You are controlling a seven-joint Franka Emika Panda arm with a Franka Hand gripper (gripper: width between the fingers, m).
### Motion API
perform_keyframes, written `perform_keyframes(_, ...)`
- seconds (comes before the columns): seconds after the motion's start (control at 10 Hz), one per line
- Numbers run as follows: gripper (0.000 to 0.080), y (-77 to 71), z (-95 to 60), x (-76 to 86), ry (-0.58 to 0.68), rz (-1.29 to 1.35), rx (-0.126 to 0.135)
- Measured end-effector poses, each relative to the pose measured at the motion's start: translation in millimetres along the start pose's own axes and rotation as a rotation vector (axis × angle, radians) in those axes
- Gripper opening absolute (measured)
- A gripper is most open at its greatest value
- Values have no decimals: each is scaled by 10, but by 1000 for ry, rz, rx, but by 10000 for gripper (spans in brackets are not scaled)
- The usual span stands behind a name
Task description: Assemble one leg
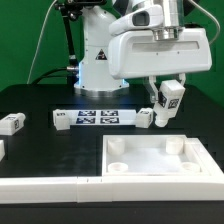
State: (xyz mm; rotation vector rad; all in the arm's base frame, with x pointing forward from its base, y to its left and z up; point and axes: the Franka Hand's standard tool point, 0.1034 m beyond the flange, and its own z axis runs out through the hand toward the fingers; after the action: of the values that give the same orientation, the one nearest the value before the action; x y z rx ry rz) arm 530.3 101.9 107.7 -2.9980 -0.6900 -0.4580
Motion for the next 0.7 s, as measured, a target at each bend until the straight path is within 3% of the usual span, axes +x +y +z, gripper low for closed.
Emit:
perform_keyframes(0.2, 285, -1, -2, 17, -7, 24, 3)
perform_keyframes(0.4, 285, 124, 1, 227, 5, 75, 5)
perform_keyframes(0.7, 285, 243, 145, 492, 30, 77, 6)
